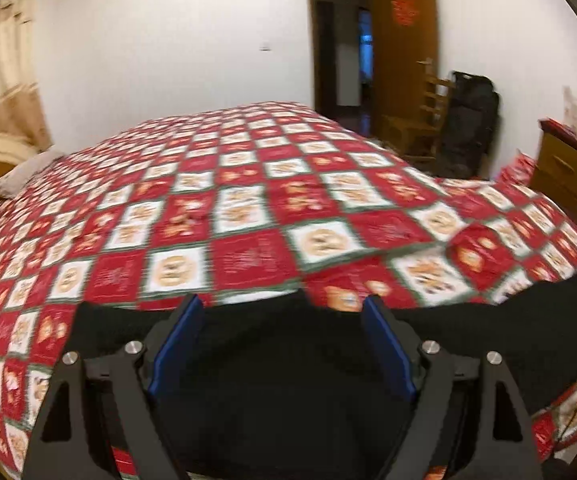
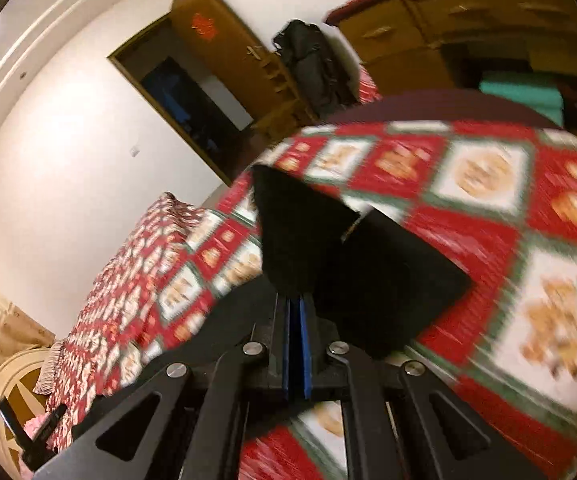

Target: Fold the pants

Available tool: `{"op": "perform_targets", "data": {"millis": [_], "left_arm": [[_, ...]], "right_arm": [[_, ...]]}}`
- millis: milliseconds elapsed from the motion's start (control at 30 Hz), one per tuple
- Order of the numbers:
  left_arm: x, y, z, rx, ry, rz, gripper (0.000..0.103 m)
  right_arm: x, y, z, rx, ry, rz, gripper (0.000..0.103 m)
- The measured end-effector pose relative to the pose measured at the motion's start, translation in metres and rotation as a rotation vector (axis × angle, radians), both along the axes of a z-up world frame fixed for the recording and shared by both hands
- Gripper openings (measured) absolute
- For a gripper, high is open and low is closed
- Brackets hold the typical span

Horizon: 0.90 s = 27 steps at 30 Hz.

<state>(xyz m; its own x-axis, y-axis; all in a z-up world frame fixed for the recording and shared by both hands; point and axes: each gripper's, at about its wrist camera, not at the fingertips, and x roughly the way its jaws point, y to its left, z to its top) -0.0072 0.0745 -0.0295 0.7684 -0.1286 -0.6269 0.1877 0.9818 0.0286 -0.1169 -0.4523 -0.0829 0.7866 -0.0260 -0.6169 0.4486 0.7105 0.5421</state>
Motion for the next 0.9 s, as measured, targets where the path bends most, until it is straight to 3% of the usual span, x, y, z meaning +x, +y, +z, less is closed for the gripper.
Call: {"op": "perform_targets", "data": {"millis": [200,300,333,367,433,533,633,700,833,900], "left_arm": [[-0.013,-0.037,-0.008,0.022,0.017,-0.073,0.084],[-0.019,-0.047,-0.016,0.038,0.044,-0.107,0.084],[-0.02,-0.05,-0.019,0.045,0.051,-0.113,0.084],[-0.02,-0.051,-0.022,0.051,0.058,-0.118,0.084],[-0.018,-0.055,-0.025,0.055,0.068,-0.121,0.084],[-0.013,-0.066,-0.025,0.052,0.08,-0.139,0.084],[-0.015,-0.081,-0.02,0.052,0.055,-0.168,0.084],[-0.016,-0.091,-0.02,0.045,0.06,-0.19,0.084],[-0.013,-0.107,-0.025,0.045,0.077,-0.21,0.084],[-0.011,-0.119,-0.031,0.045,0.094,-0.228,0.084]], "right_arm": [[-0.018,-0.019,-0.033,0.109,0.062,0.002,0.006],[-0.036,-0.031,-0.014,0.033,0.148,-0.08,0.014],[-0.042,-0.033,-0.005,-0.008,0.139,-0.105,0.024],[-0.047,-0.034,0.009,-0.072,0.113,-0.126,0.043],[-0.043,-0.033,0.036,-0.233,0.043,-0.14,0.071],[-0.003,-0.04,0.043,-0.29,0.053,-0.002,0.072],[0.052,-0.045,0.027,-0.347,0.197,0.091,0.047],[0.078,-0.053,0.014,-0.334,0.276,0.132,0.045],[0.093,-0.051,-0.01,-0.343,0.375,0.188,0.045],[0.089,-0.042,-0.013,-0.371,0.379,0.187,0.039]]}}
